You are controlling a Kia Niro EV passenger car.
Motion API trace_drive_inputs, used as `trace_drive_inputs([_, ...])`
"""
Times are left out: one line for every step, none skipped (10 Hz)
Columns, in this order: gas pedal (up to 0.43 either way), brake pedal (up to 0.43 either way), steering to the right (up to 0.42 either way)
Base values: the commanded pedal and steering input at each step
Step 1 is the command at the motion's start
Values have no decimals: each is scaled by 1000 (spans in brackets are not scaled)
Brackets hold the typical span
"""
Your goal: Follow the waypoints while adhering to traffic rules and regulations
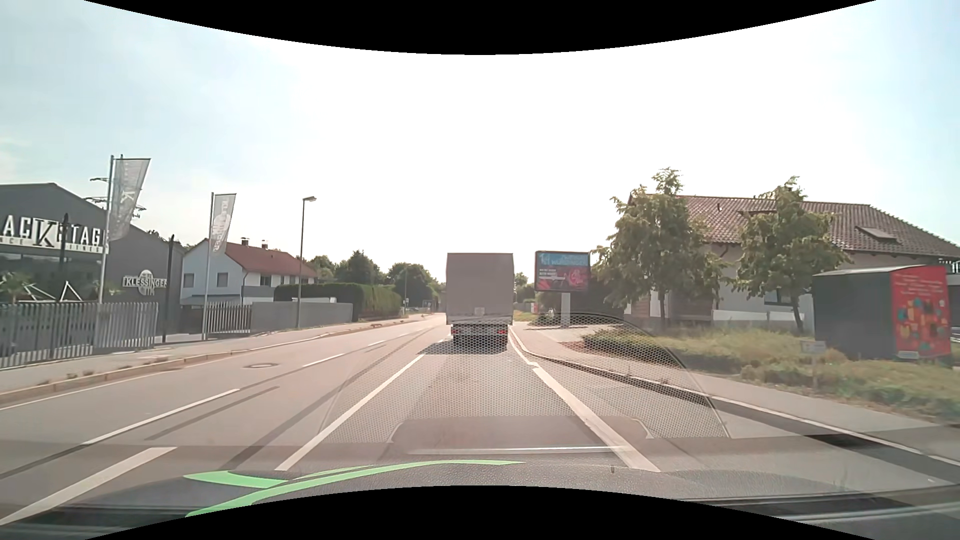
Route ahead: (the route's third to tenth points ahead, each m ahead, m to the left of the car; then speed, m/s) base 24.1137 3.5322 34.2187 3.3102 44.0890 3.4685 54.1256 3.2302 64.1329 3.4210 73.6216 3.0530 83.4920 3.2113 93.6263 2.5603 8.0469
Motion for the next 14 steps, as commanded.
trace_drive_inputs([39, 0, 1])
trace_drive_inputs([39, 0, 2])
trace_drive_inputs([39, 0, 3])
trace_drive_inputs([39, 0, 5])
trace_drive_inputs([39, 0, 5])
trace_drive_inputs([39, 0, 6])
trace_drive_inputs([39, 0, 7])
trace_drive_inputs([39, 0, 9])
trace_drive_inputs([39, 0, 9])
trace_drive_inputs([39, 0, 9])
trace_drive_inputs([39, 0, 9])
trace_drive_inputs([39, 0, 9])
trace_drive_inputs([39, 0, 9])
trace_drive_inputs([39, 0, 9])
